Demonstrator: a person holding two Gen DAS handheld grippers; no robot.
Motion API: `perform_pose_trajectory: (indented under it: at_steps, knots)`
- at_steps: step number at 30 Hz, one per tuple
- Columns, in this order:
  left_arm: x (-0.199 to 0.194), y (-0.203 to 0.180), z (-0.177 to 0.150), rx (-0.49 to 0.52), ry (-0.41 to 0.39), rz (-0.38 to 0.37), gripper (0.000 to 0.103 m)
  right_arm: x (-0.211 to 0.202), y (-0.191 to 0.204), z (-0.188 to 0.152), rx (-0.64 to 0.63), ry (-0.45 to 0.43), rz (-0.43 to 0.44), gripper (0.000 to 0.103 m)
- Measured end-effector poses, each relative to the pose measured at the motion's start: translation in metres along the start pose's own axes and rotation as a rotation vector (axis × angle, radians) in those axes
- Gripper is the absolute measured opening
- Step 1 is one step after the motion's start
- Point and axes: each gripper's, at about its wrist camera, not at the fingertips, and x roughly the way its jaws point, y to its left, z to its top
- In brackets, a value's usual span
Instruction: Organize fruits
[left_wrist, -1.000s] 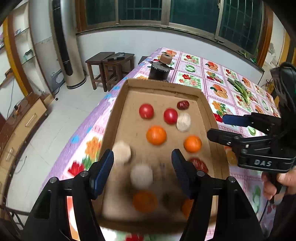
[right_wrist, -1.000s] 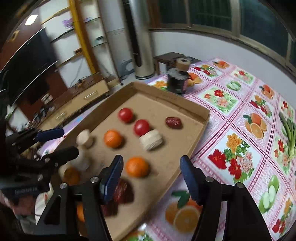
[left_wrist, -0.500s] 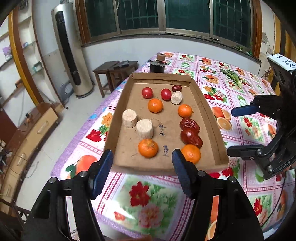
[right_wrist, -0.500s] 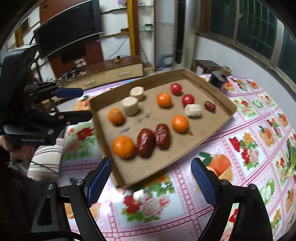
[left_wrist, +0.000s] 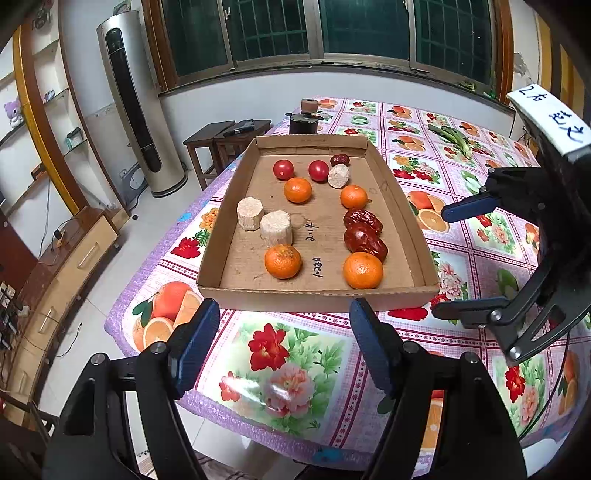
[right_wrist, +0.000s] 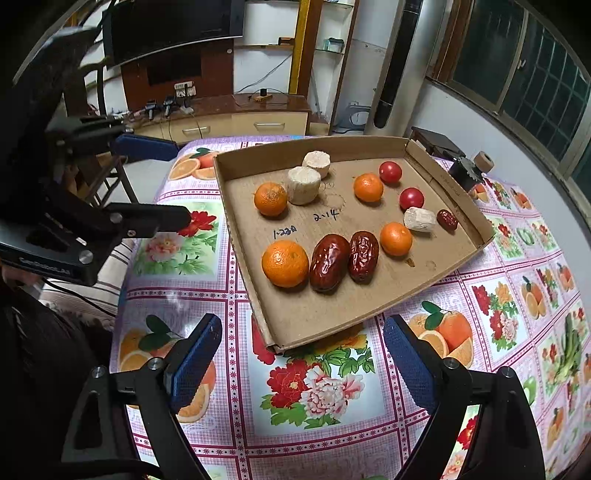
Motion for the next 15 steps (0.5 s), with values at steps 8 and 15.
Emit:
perform_pose_trajectory:
  at_steps: [8, 15]
  knots:
    - [-0.0037, -0.0023, -0.0015, 0.02, -0.002, 0.001, 0.073, -0.0022, 0.001, 0.0023, -0.007, -0.005, -0.027, 0.09]
    - [-0.0043, -0.0025, -0.0015, 0.015, 0.001, -0.014, 0.073, -0.0027, 0.0057, 0.0059, -0.033, -0.009, -0.045, 0.09]
